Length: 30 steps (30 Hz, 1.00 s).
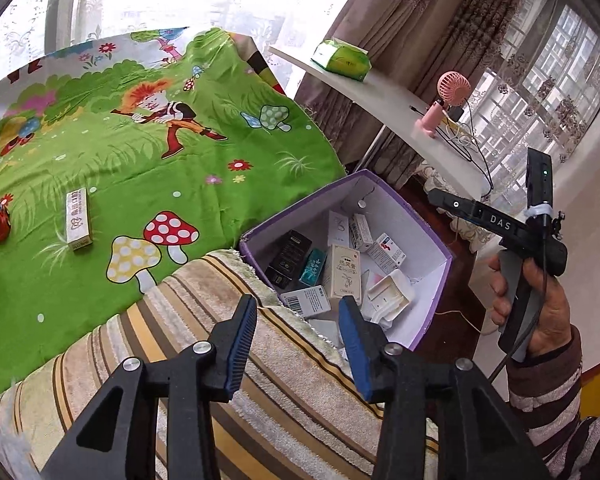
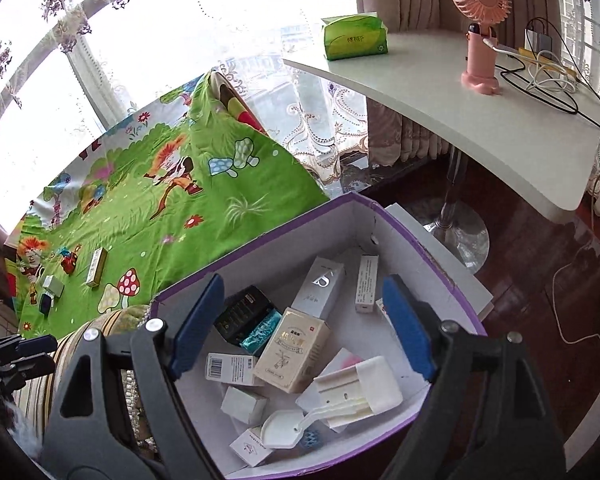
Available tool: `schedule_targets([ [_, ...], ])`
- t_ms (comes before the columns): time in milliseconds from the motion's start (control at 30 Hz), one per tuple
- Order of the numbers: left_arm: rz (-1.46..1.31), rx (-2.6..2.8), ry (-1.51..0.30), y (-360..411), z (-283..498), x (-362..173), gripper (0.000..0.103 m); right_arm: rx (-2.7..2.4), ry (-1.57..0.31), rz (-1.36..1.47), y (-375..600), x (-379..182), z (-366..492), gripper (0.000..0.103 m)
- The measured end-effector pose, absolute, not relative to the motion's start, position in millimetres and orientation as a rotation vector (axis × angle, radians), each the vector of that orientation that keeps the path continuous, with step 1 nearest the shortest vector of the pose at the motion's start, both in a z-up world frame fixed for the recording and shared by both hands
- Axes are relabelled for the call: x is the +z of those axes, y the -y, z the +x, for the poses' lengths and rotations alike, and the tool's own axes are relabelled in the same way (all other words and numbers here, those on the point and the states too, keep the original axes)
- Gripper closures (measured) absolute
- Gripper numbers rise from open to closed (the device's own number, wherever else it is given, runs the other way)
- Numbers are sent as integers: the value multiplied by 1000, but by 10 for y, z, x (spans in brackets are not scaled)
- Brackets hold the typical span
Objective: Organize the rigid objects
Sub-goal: 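Move both open tools back over the items on the bed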
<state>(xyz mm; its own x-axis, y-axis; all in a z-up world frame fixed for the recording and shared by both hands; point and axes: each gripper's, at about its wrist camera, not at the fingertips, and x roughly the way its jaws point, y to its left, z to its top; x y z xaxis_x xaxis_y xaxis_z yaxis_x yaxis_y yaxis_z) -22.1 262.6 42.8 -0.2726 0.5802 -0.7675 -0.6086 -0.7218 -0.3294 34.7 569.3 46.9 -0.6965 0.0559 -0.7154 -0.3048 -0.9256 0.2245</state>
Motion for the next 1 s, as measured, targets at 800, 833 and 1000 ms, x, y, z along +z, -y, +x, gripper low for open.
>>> schedule_targets([
  [800, -1295, 2428, 145, -668, -840, 443, 56, 2907, -212, -1300, -4399, 722, -373, 19],
  [833, -1297, 2441, 151, -597, -860, 451, 56, 2915, -202, -1307, -4342, 724, -414, 19],
  [1000, -1303, 2496, 175, -329, -984, 454, 56, 2937, -162, -1337, -4092, 706, -637, 19],
])
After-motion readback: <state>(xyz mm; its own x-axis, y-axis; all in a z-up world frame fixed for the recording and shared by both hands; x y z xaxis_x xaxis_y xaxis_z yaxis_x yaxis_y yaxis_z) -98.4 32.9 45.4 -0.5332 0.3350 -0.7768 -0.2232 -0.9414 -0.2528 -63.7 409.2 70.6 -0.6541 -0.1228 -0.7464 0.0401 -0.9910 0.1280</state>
